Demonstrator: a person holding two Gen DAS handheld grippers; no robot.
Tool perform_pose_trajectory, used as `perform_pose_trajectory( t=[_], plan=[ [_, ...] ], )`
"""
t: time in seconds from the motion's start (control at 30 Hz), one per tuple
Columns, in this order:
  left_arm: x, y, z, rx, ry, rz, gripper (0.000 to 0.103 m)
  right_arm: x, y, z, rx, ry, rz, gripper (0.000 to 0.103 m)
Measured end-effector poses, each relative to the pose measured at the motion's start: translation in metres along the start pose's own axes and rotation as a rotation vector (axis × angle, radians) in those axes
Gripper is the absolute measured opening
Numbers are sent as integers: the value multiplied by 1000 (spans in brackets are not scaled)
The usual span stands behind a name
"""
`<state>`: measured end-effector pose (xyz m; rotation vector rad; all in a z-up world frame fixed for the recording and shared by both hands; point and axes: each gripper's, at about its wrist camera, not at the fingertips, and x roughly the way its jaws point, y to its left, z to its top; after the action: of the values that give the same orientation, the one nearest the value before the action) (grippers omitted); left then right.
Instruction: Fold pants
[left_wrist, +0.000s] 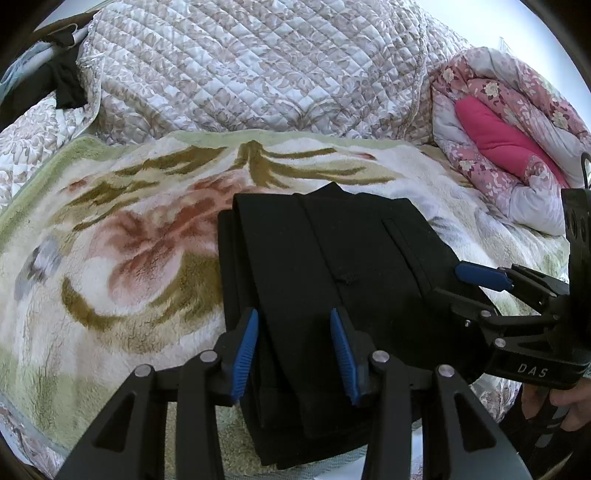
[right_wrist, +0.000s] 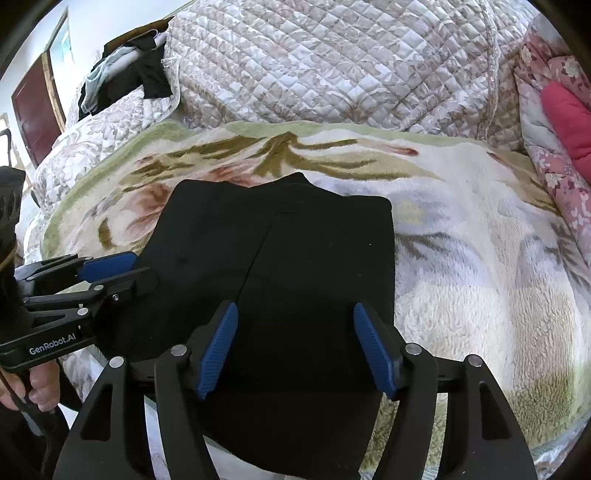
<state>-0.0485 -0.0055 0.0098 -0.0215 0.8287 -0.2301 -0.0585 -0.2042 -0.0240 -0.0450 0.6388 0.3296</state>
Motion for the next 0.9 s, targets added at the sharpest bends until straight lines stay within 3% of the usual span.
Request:
perform_pose_trajectory(
  t=[0.73, 0.83, 0.9],
  plan=[
    [-5, 2, -1, 1, -10, 6, 48, -16, 3, -6, 5, -56, -1, 67],
    [-20, 2, -3, -2, -47, -32, 48, -22, 13, -14, -26, -65, 10, 67],
    [-24, -2, -7, 17, -55, -61, 48, -14, 26, -20, -101, -27, 2, 67]
  ],
)
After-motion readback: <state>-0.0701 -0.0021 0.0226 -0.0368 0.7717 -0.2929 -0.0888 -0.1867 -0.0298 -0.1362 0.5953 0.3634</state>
